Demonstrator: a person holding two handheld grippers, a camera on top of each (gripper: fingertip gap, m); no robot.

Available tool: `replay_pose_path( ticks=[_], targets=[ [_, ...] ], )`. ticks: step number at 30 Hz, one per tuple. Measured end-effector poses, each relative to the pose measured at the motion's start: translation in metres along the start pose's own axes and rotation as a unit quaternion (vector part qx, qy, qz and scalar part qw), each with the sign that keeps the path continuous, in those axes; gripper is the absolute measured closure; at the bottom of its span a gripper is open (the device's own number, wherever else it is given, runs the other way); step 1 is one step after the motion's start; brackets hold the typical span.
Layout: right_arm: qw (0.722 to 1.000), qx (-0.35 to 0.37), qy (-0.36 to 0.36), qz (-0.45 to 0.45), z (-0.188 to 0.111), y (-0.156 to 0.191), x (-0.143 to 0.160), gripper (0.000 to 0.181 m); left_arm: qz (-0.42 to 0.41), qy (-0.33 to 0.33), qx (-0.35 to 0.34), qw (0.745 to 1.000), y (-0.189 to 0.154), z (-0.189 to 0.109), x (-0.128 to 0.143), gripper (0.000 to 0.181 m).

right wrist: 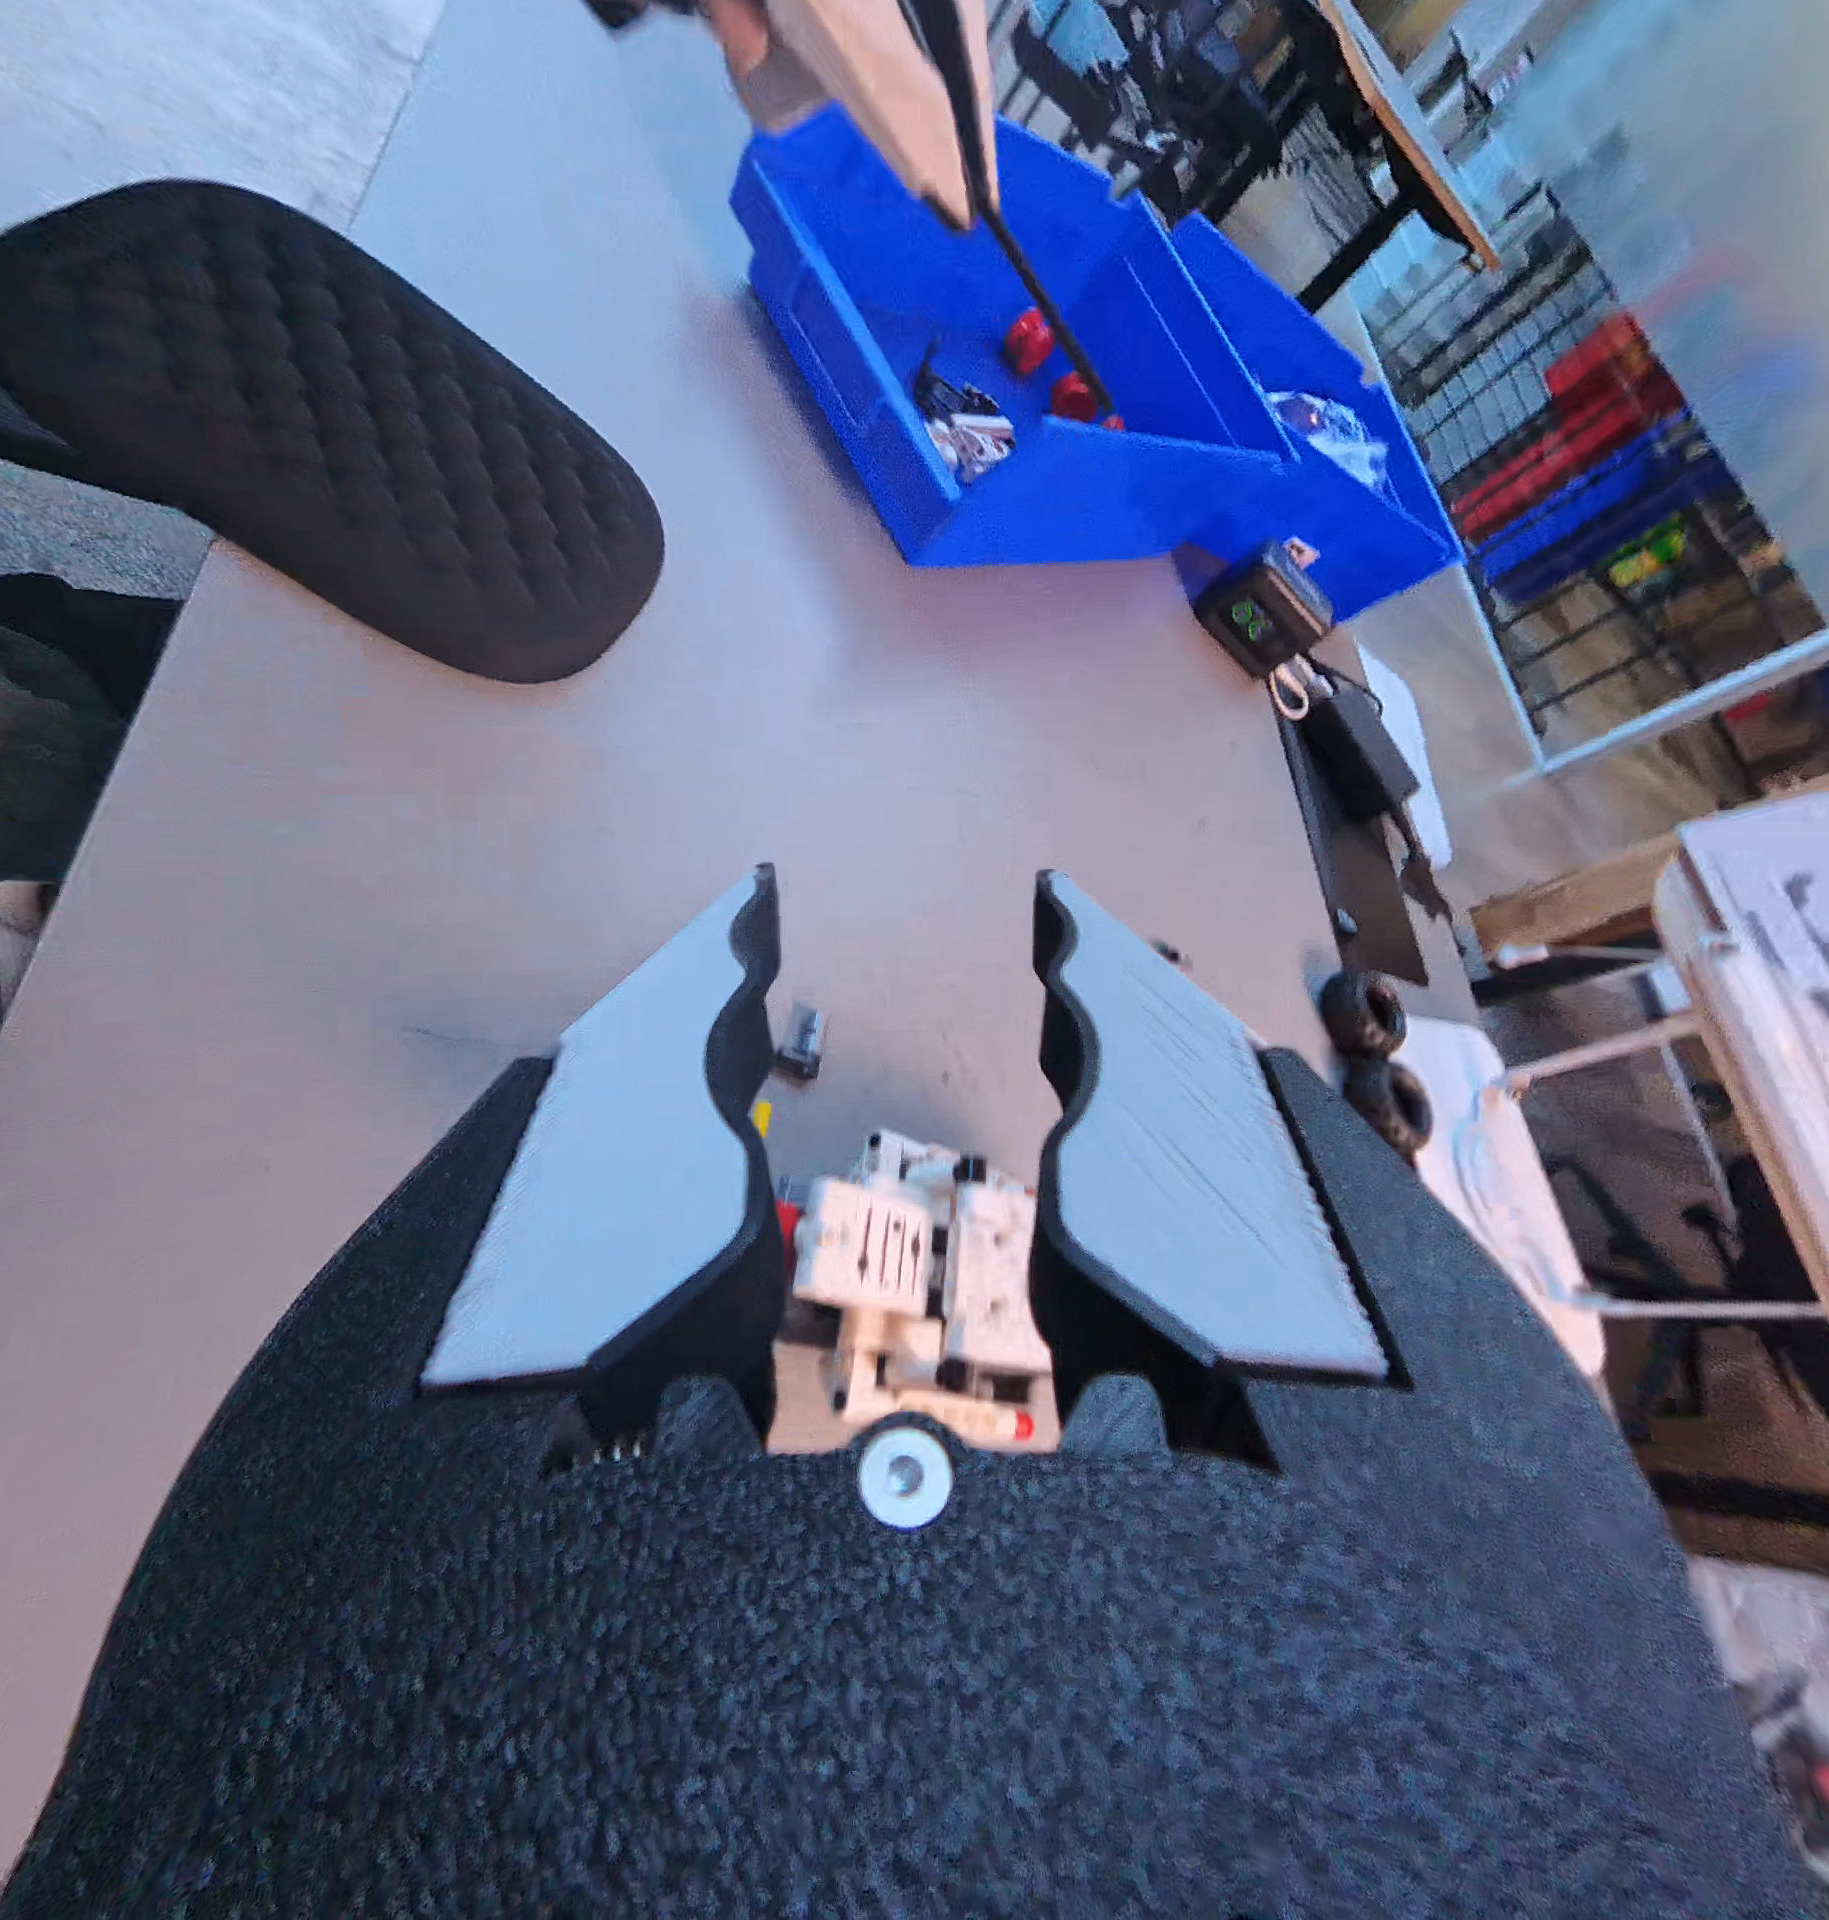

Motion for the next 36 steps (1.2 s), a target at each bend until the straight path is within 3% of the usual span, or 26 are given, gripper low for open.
replay_pose_path(
  ticks=[4, 9, 10, 11, 13, 16, 19, 23, 27, 30, 36],
  targets=[
    [0.998, 0.031, 0.007, 0.062, -0.025, 0.002, 0.028, 0.136, -0.069, 0.065, -0.091, 0.991, 0.079, -0.030, 0.057, 0.177],
    [0.993, 0.046, 0.023, 0.105, -0.037, 0.018, 0.052, 0.142, -0.116, 0.166, -0.196, 0.959, 0.130, -0.026, 0.108, 0.178],
    [0.992, 0.047, 0.025, 0.110, -0.037, 0.022, 0.055, 0.142, -0.124, 0.187, -0.231, 0.947, 0.140, -0.023, 0.117, 0.169],
    [0.992, 0.047, 0.029, 0.112, -0.038, 0.026, 0.056, 0.142, -0.130, 0.196, -0.256, 0.938, 0.146, -0.020, 0.123, 0.145],
    [0.991, 0.048, 0.035, 0.117, -0.040, 0.032, 0.059, 0.142, -0.145, 0.156, -0.267, 0.940, 0.146, -0.010, 0.116, 0.128],
    [0.989, 0.052, 0.043, 0.132, -0.043, 0.038, 0.063, 0.142, -0.144, 0.070, -0.213, 0.964, 0.121, 0.016, 0.086, 0.123],
    [0.984, 0.076, 0.056, 0.152, -0.044, 0.037, 0.066, 0.141, -0.143, 0.000, -0.097, 0.985, 0.076, 0.050, 0.055, 0.119],
    [0.974, 0.117, 0.079, 0.176, -0.036, 0.036, 0.065, 0.132, -0.136, -0.044, 0.073, 0.987, 0.004, 0.093, 0.024, 0.121],
    [0.958, 0.162, 0.133, 0.197, -0.017, 0.034, 0.074, 0.120, -0.099, -0.033, 0.223, 0.969, -0.068, 0.129, 0.010, 0.122],
    [0.959, 0.169, 0.150, 0.168, -0.012, 0.031, 0.083, 0.128, -0.068, 0.000, 0.334, 0.940, -0.120, 0.144, 0.005, 0.131],
    [0.966, 0.140, 0.179, 0.125, -0.024, 0.015, 0.098, 0.131, 0.011, 0.045, 0.378, 0.924, -0.172, 0.175, 0.007, 0.155]
  ],
)
Point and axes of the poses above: each gripper's, where its closed fingertips meet, z out along the fingers, x out of its underside, y = z × x across the jaws, the point moved 6 cm from there along -z, back along the fingers, and after that the axes turned 6 degrees about -y, right-handed, at the moved point
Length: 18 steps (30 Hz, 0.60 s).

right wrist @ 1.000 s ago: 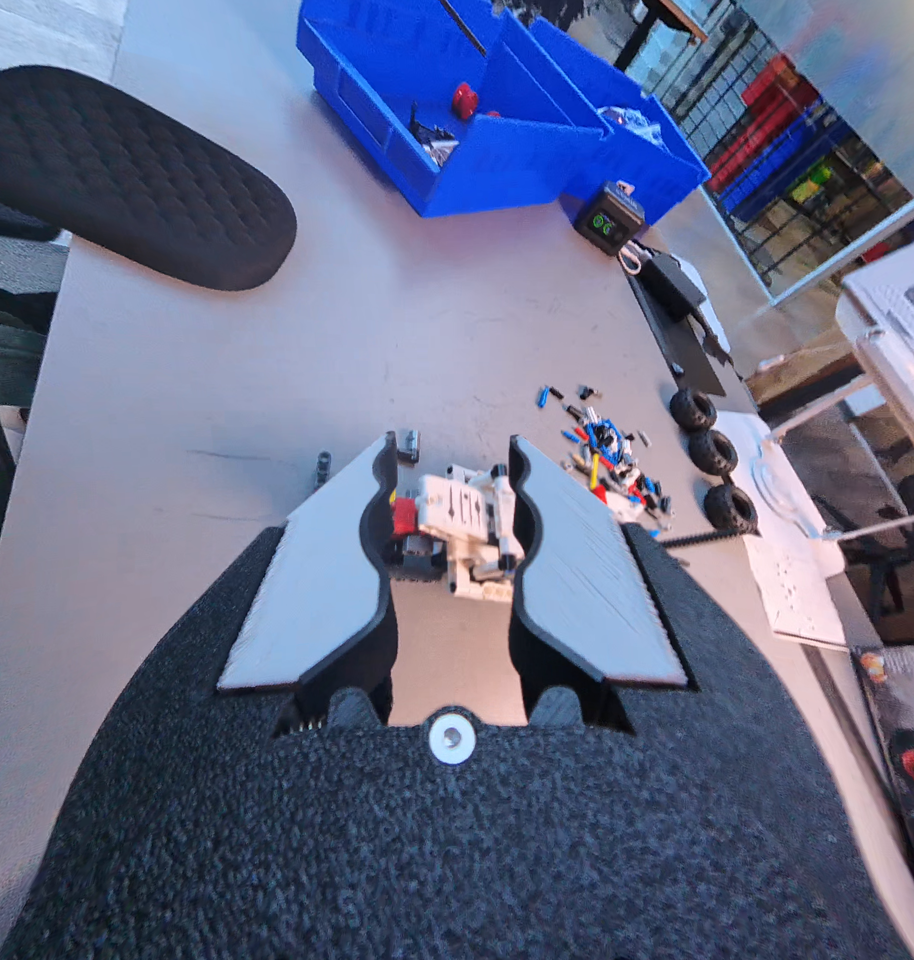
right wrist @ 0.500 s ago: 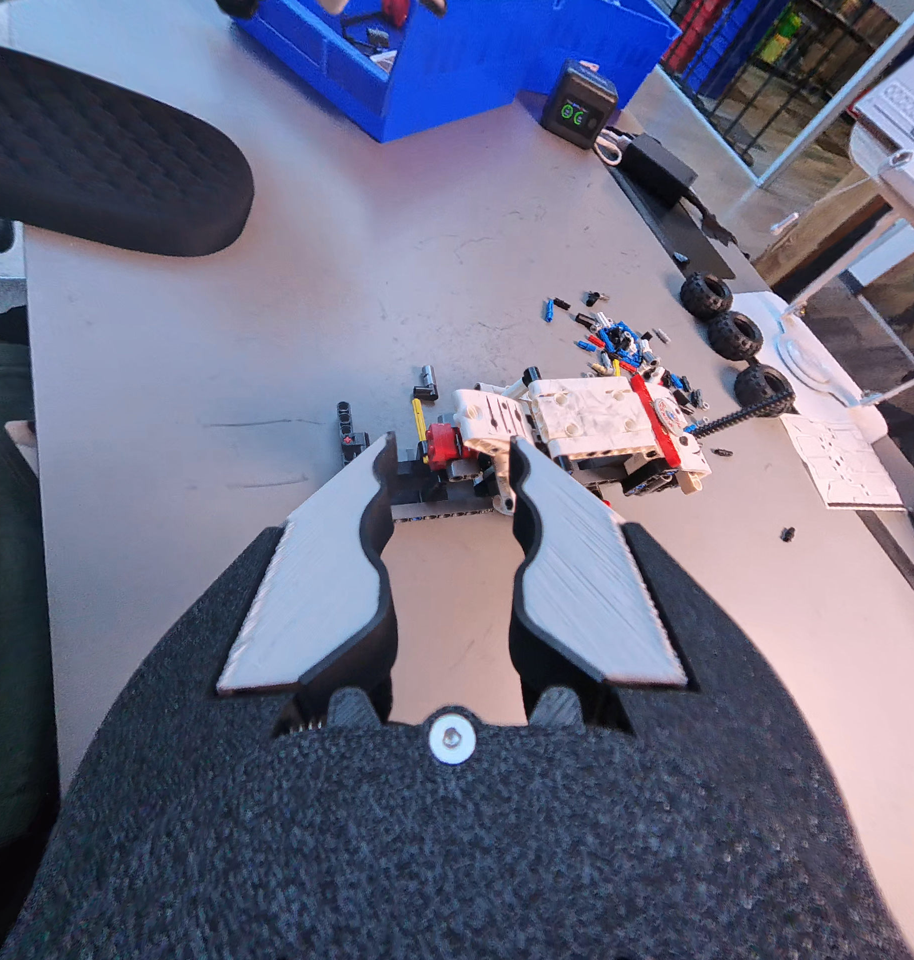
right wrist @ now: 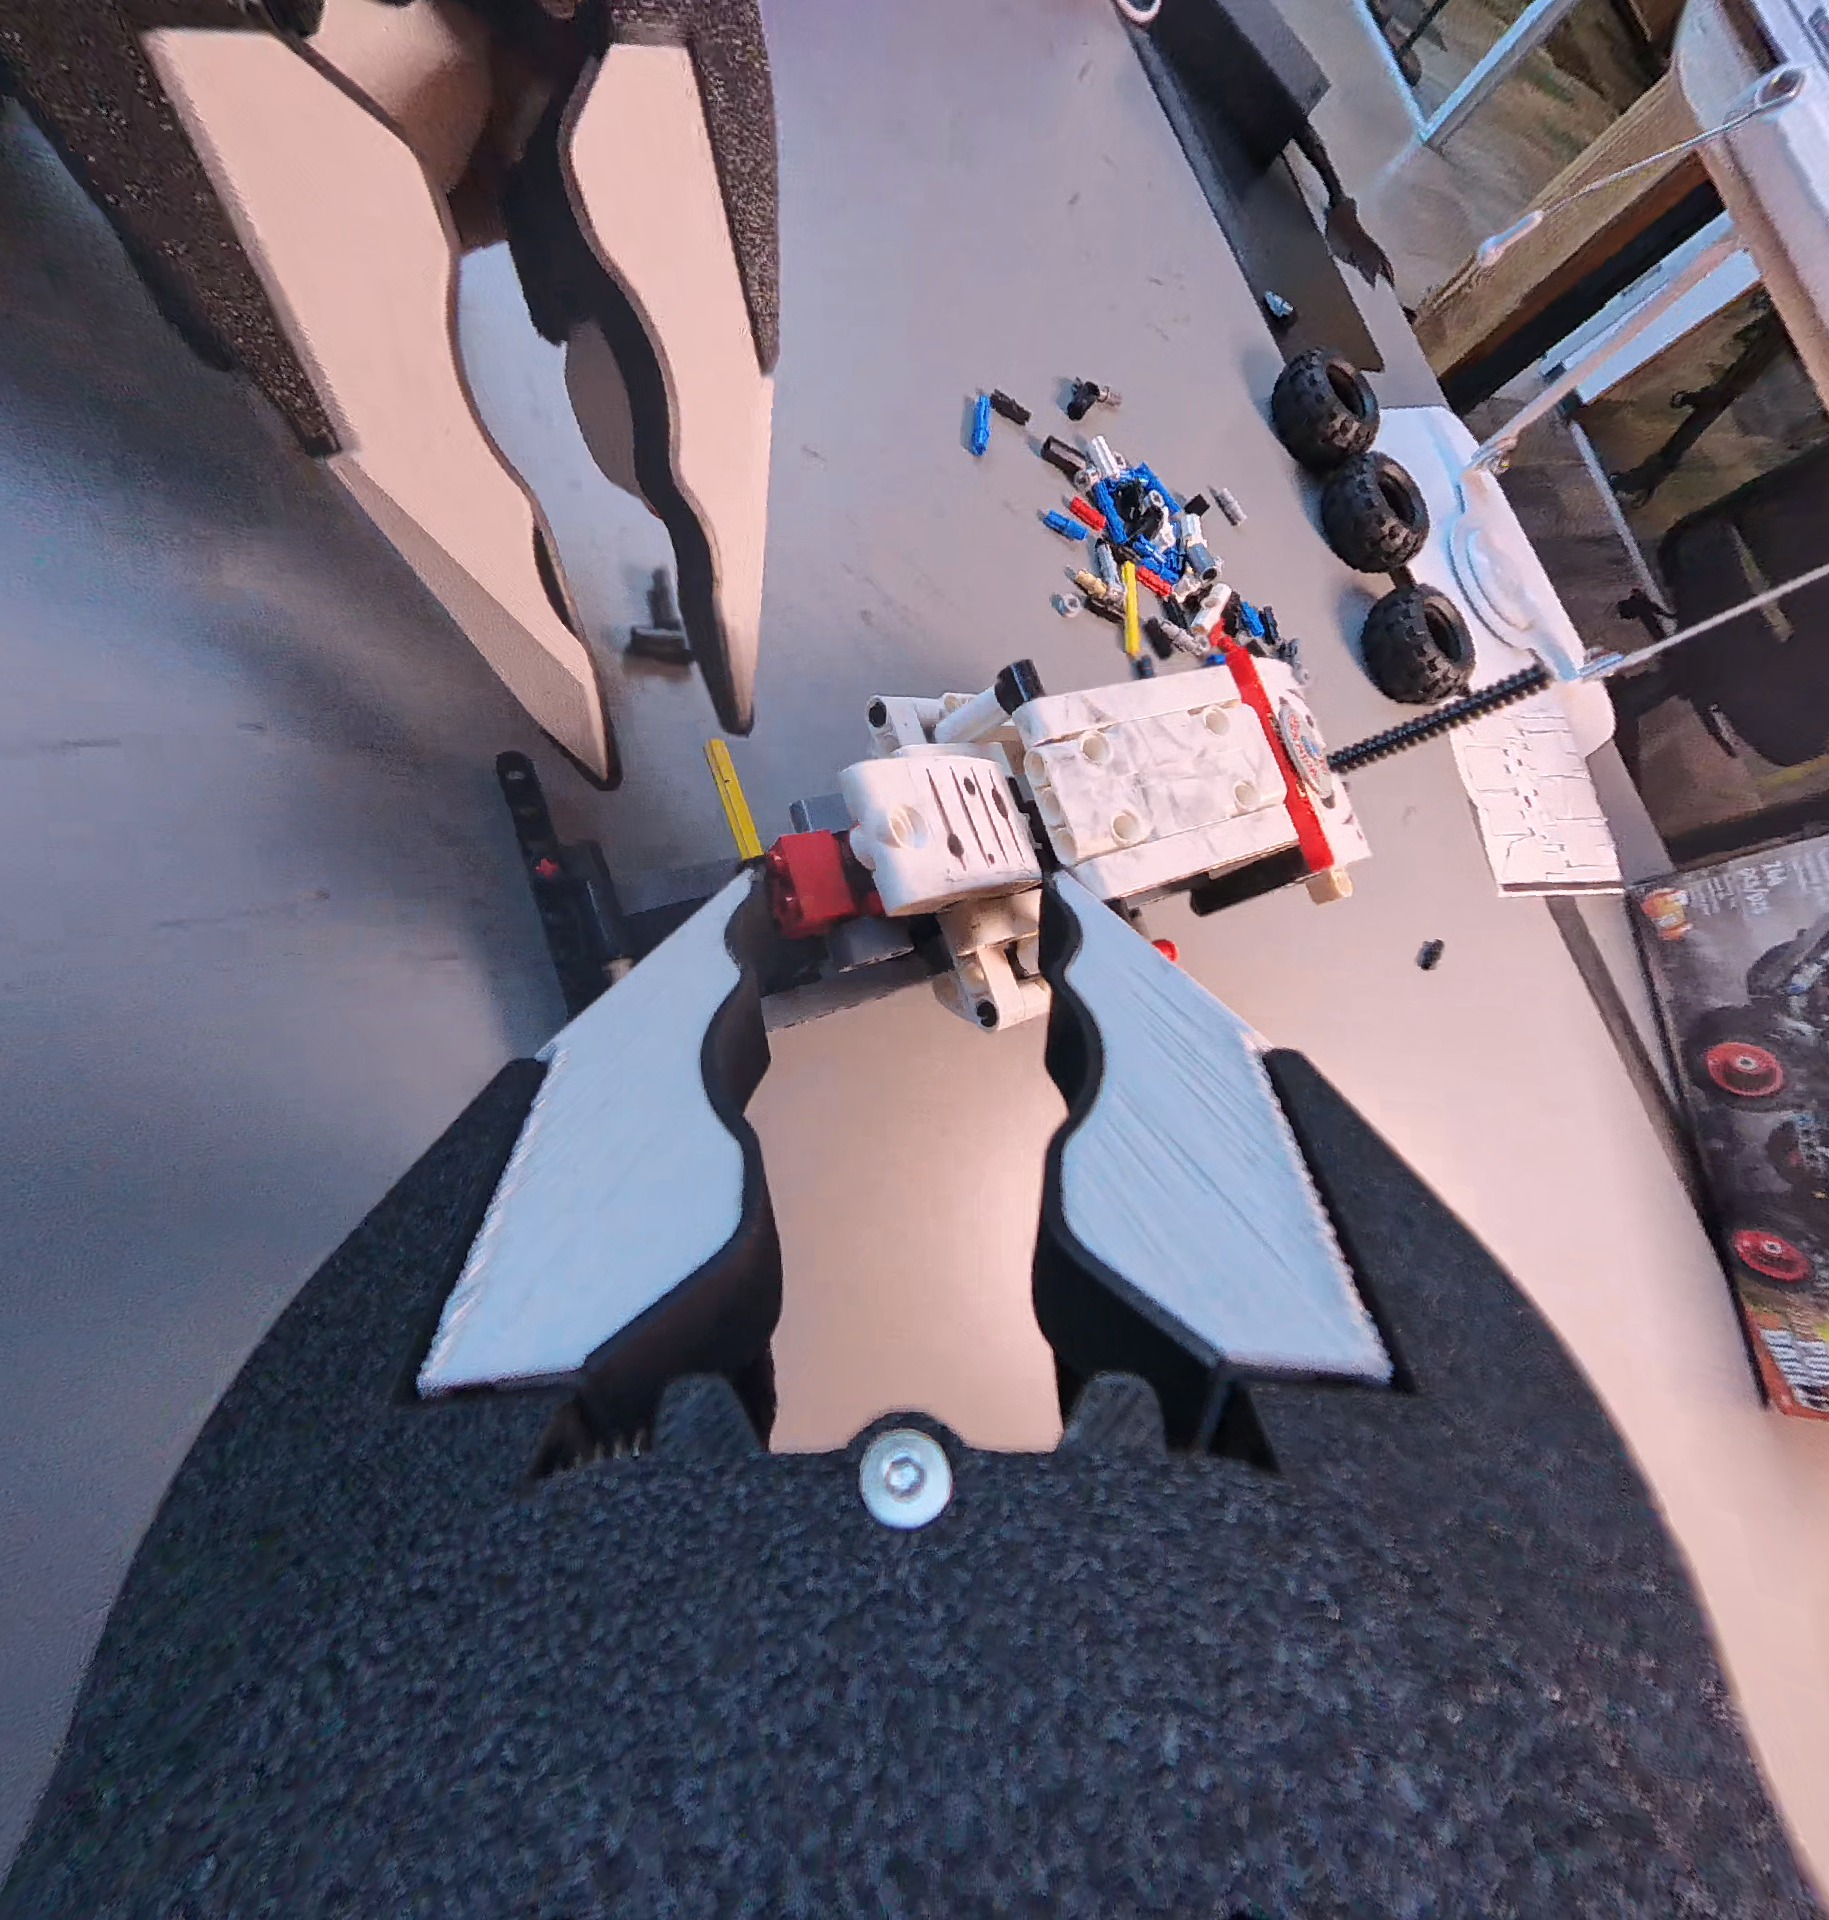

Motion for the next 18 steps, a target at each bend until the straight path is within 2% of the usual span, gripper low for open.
replay_pose_path(
  ticks=[3, 8, 11, 14, 16, 18],
  targets=[
    [0.999, -0.008, 0.003, -0.037, -0.001, -0.005, 0.009, 0.133, 0.017, -0.003, -0.008, 1.000, 0.004, 0.018, -0.007, 0.166],
    [1.000, -0.002, -0.021, -0.015, -0.009, -0.006, 0.016, 0.135, 0.043, 0.003, 0.010, 0.999, 0.002, 0.037, -0.014, 0.178],
    [0.999, -0.001, -0.032, -0.021, -0.022, -0.002, 0.018, 0.146, 0.045, 0.003, 0.013, 0.999, -0.001, 0.039, -0.016, 0.179],
    [0.997, -0.032, -0.041, -0.054, -0.032, 0.014, 0.019, 0.161, 0.026, -0.009, 0.039, 0.999, -0.006, 0.037, -0.019, 0.179],
    [0.997, -0.033, -0.037, -0.051, -0.031, 0.019, 0.021, 0.161, 0.009, -0.024, 0.054, 0.998, -0.007, 0.034, -0.025, 0.178],
    [0.998, -0.040, -0.051, -0.004, -0.030, 0.017, 0.022, 0.152, -0.008, -0.047, 0.066, 0.997, -0.007, 0.029, -0.032, 0.179]
  ],
)
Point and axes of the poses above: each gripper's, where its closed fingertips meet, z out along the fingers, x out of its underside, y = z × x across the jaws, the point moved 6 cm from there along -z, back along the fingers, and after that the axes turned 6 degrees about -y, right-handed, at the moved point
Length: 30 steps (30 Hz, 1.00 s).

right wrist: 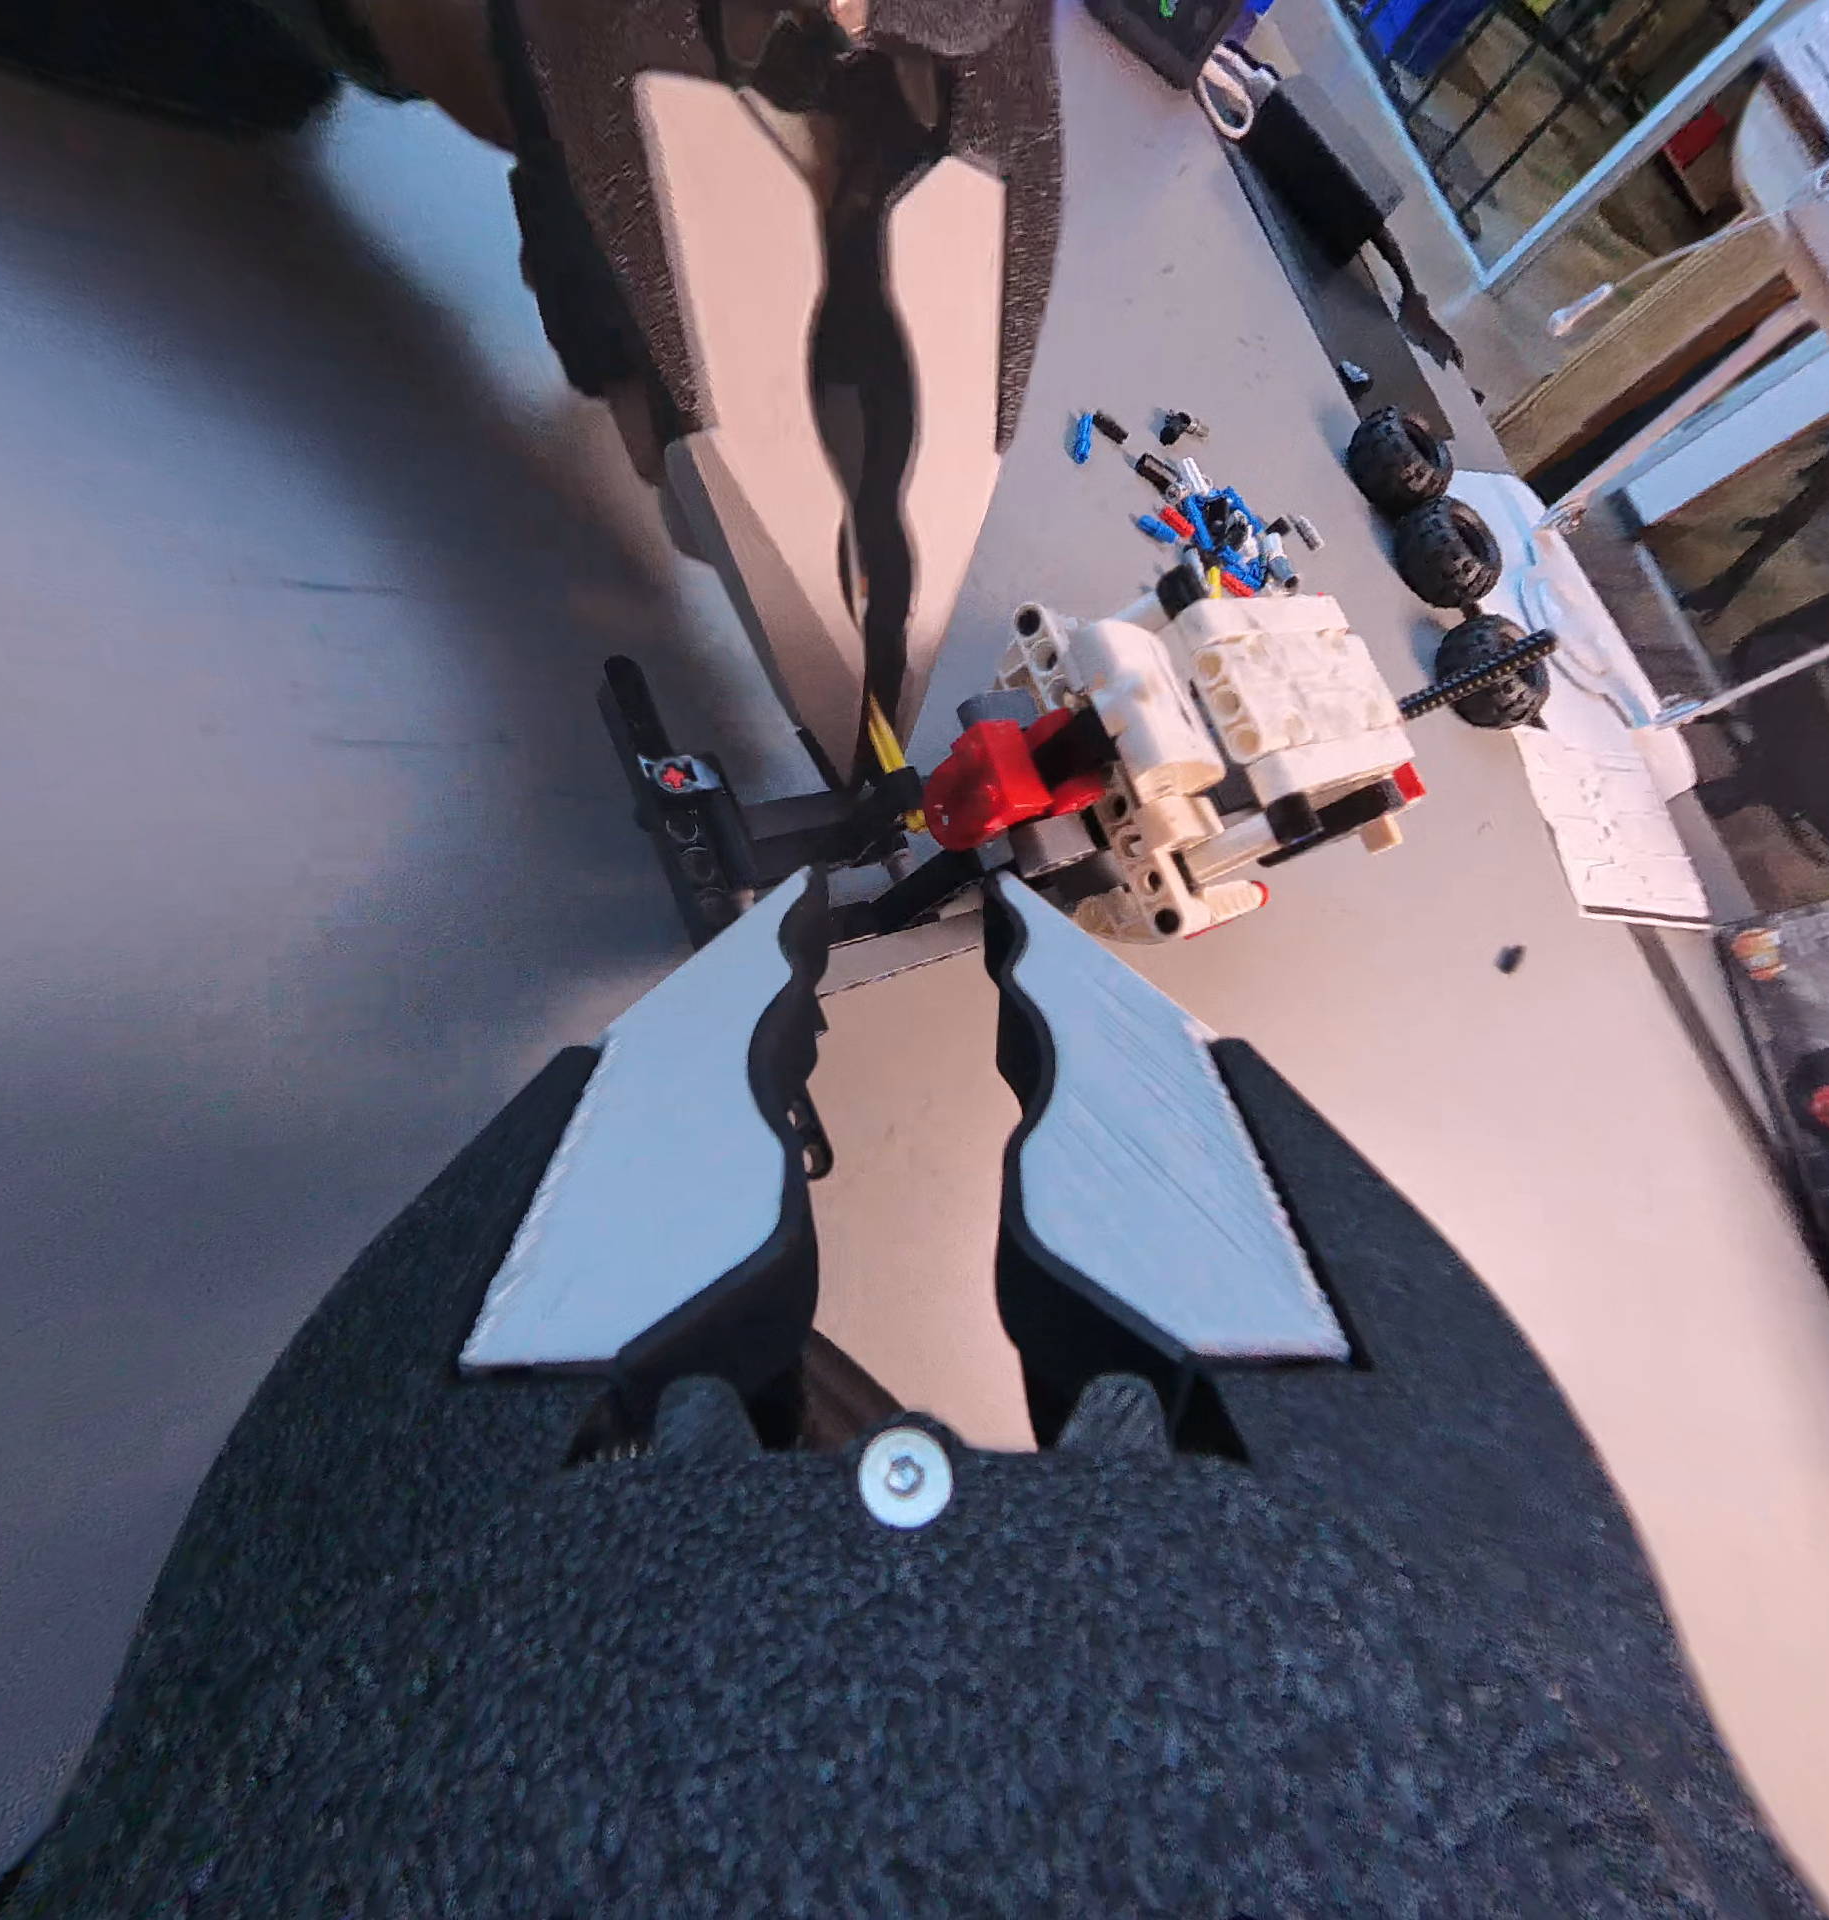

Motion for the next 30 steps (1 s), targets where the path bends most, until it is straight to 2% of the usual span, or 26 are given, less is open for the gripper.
replay_pose_path(
  ticks=[2, 6, 8, 10, 12, 15, 17, 23, 30],
  targets=[
    [0.997, -0.021, -0.035, 0.070, -0.003, -0.008, -0.004, 0.152, -0.001, -0.021, 0.009, 1.000, -0.001, -0.005, -0.004, 0.178],
    [0.967, -0.135, -0.078, 0.200, -0.004, -0.016, -0.007, 0.153, -0.016, -0.061, 0.030, 0.998, -0.001, -0.017, -0.009, 0.178],
    [0.954, -0.166, -0.100, 0.228, 0.001, -0.019, -0.010, 0.151, -0.022, -0.070, 0.036, 0.997, -0.001, -0.019, -0.008, 0.178],
    [0.946, -0.181, -0.104, 0.247, 0.007, -0.024, -0.008, 0.158, -0.026, -0.077, 0.038, 0.996, 0.000, -0.022, -0.007, 0.178],
    [0.931, -0.219, -0.106, 0.270, 0.011, -0.027, -0.009, 0.159, -0.034, -0.093, 0.054, 0.994, -0.002, -0.025, -0.010, 0.178],
    [0.924, -0.267, -0.108, 0.252, 0.017, -0.025, -0.014, 0.160, -0.027, -0.092, 0.051, 0.994, -0.003, -0.024, -0.012, 0.178],
    [0.932, -0.268, -0.118, 0.214, 0.023, -0.020, -0.017, 0.163, -0.040, -0.101, 0.059, 0.992, -0.003, -0.024, -0.014, 0.178],
    [0.936, -0.256, -0.163, 0.177, 0.027, -0.018, -0.022, 0.171, -0.088, -0.116, 0.068, 0.987, 0.001, -0.030, -0.013, 0.178],
    [0.926, -0.252, -0.182, 0.212, 0.031, -0.023, -0.024, 0.176, -0.124, -0.122, 0.074, 0.982, 0.009, -0.038, -0.013, 0.178]
  ],
)
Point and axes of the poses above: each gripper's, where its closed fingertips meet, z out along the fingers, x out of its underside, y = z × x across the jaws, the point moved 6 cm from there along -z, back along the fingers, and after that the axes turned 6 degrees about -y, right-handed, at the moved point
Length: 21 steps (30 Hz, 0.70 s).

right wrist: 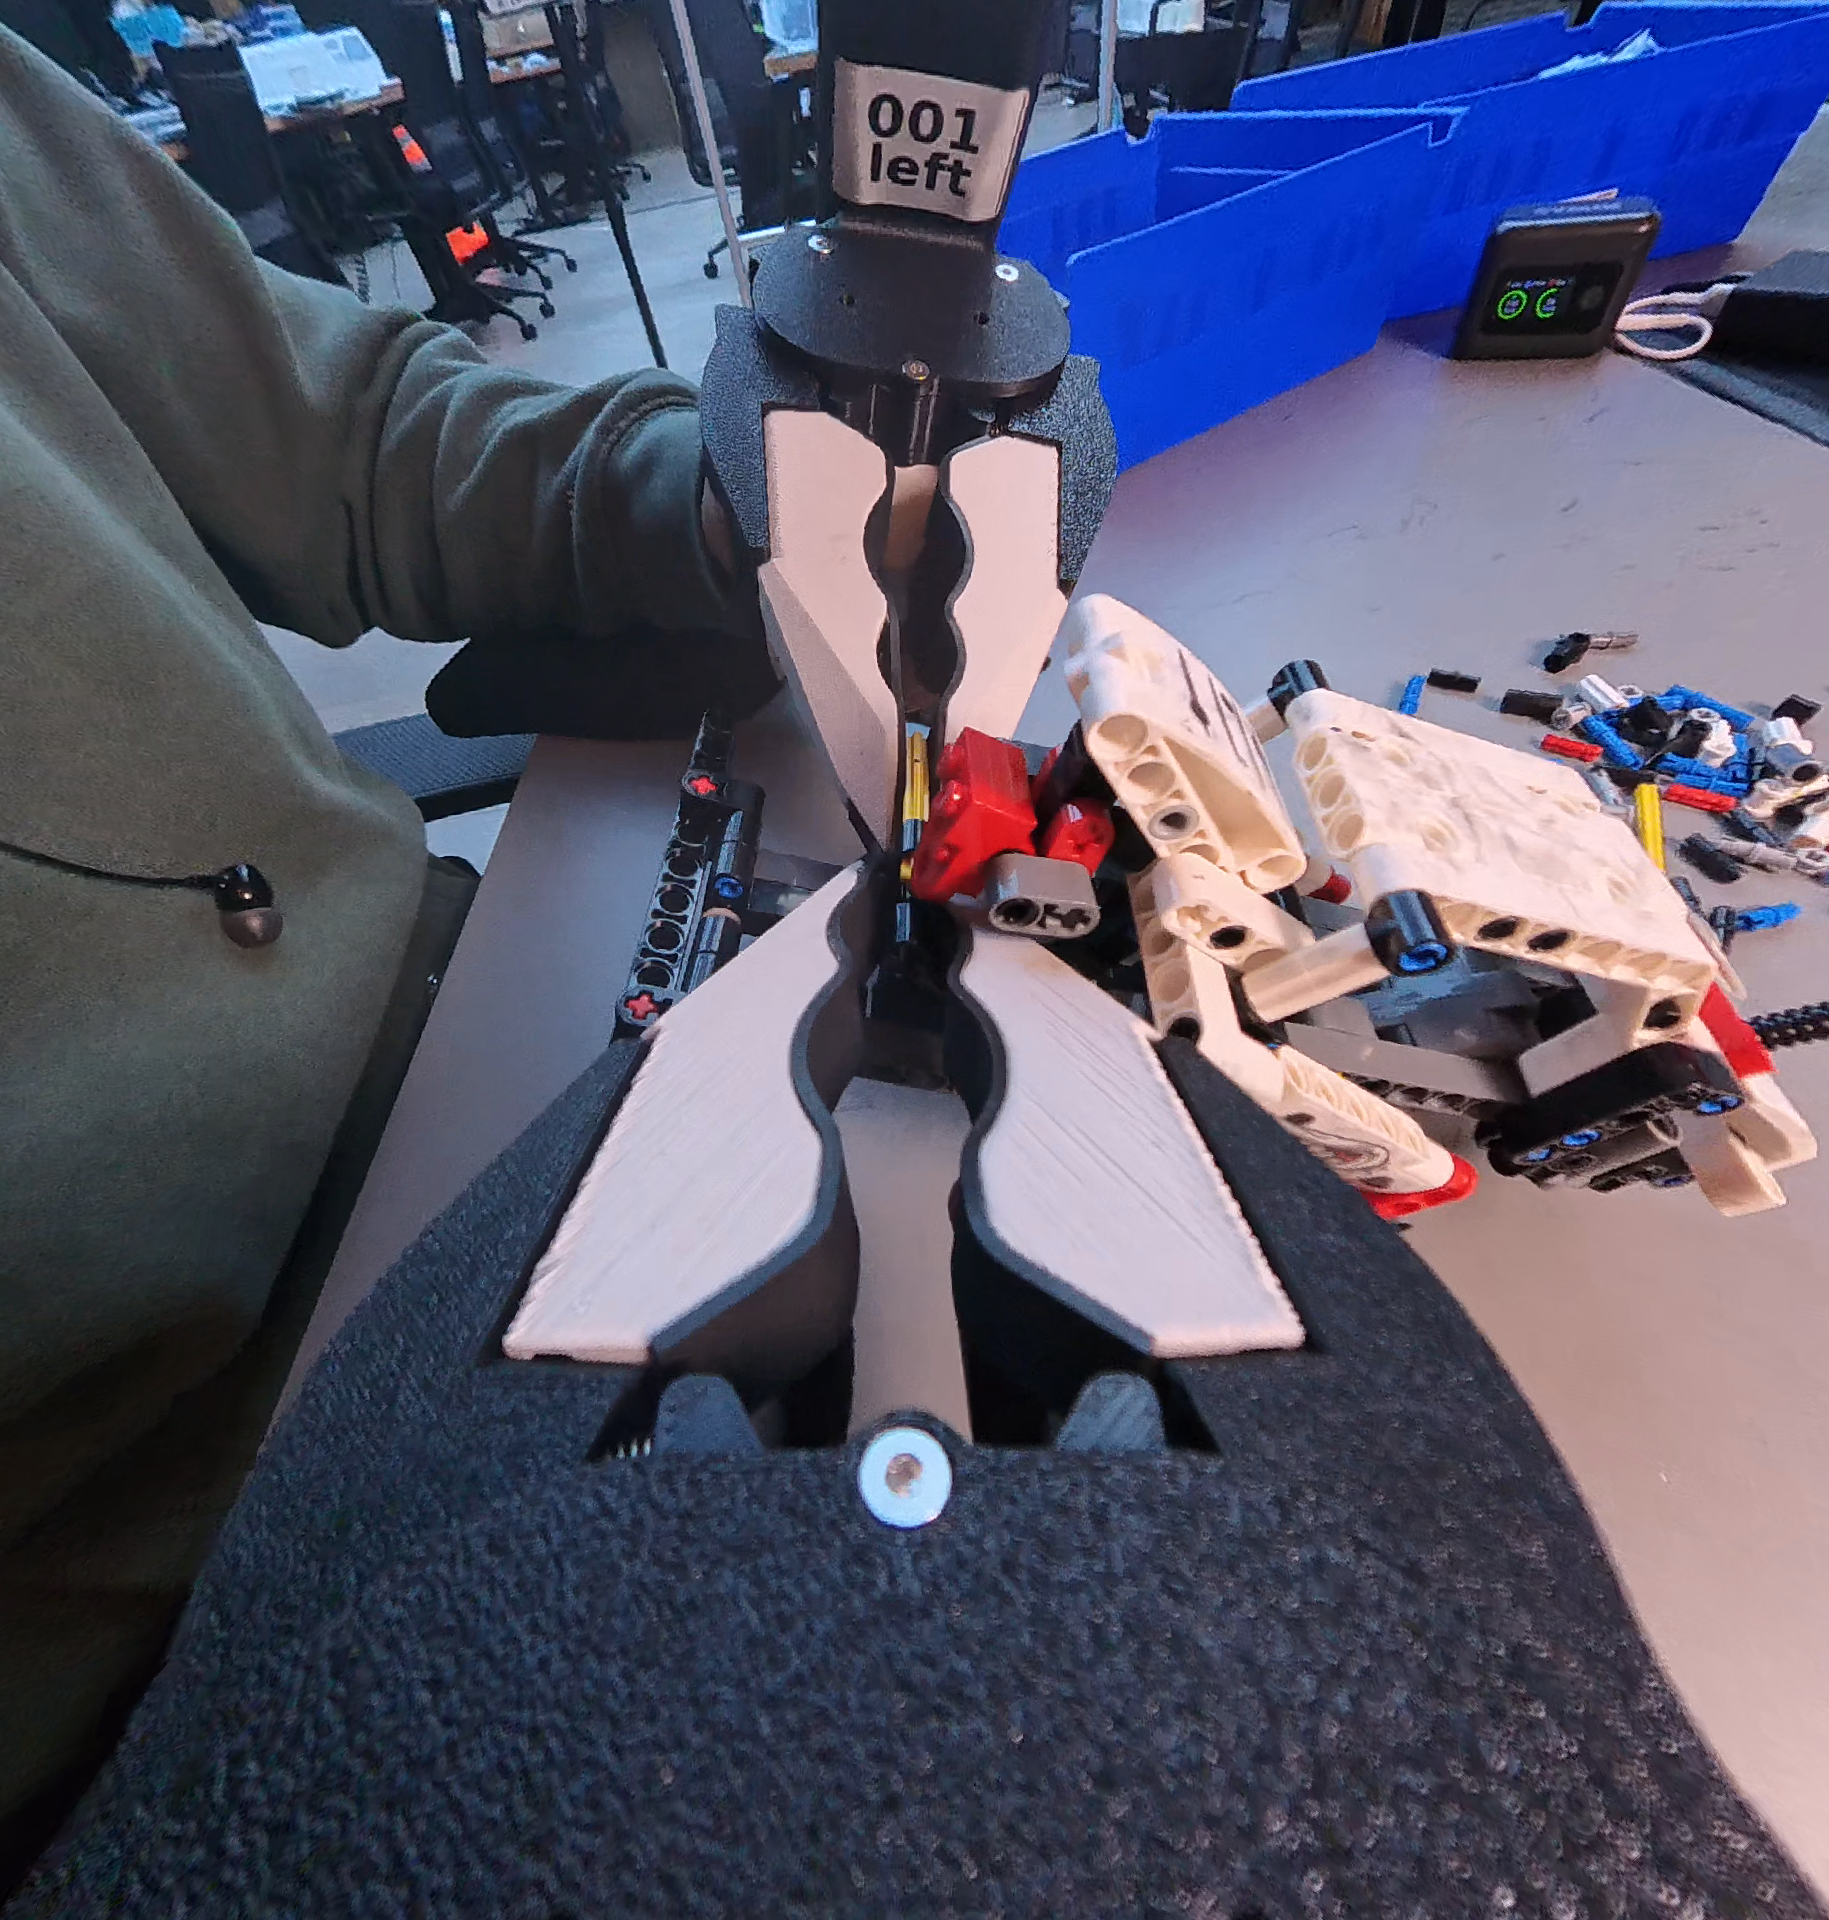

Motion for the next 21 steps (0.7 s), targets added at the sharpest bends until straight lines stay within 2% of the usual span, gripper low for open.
replay_pose_path(
  ticks=[3, 5, 6, 7, 10, 13, 17, 20, 21],
  targets=[
    [1.000, 0.000, -0.007, 0.014, -0.006, -0.005, 0.000, 0.177, -0.007, 0.000, -0.006, 1.000, 0.003, -0.008, 0.001, 0.178],
    [0.998, 0.018, -0.042, 0.040, -0.027, -0.016, -0.003, 0.177, -0.040, -0.044, -0.045, 0.997, 0.020, -0.042, -0.003, 0.179],
    [0.999, 0.023, -0.028, 0.027, -0.029, -0.016, -0.001, 0.177, -0.044, -0.045, -0.048, 0.997, 0.021, -0.050, -0.001, 0.179],
    [1.000, 0.020, -0.008, 0.008, -0.024, -0.013, 0.001, 0.176, -0.026, -0.019, -0.054, 0.998, 0.021, -0.047, 0.004, 0.178],
    [1.000, -0.004, 0.007, -0.001, -0.016, -0.010, 0.003, 0.176, -0.001, 0.002, -0.051, 0.999, 0.021, -0.035, 0.002, 0.178],
    [1.000, 0.006, 0.021, -0.005, -0.019, -0.017, 0.007, 0.176, 0.003, 0.003, -0.081, 0.997, 0.032, -0.048, 0.004, 0.178],
    [0.993, 0.045, 0.090, -0.066, -0.013, -0.024, 0.020, 0.175, -0.005, -0.001, -0.104, 0.995, 0.041, -0.056, 0.012, 0.178],
    [0.968, 0.095, 0.197, -0.122, -0.007, -0.034, 0.039, 0.169, 0.011, 0.002, -0.131, 0.991, 0.047, -0.058, 0.014, 0.178],
    [0.965, 0.104, 0.198, -0.133, -0.006, -0.034, 0.039, 0.170, 0.010, -0.001, -0.137, 0.991, 0.049, -0.058, 0.015, 0.178]
  ],
)
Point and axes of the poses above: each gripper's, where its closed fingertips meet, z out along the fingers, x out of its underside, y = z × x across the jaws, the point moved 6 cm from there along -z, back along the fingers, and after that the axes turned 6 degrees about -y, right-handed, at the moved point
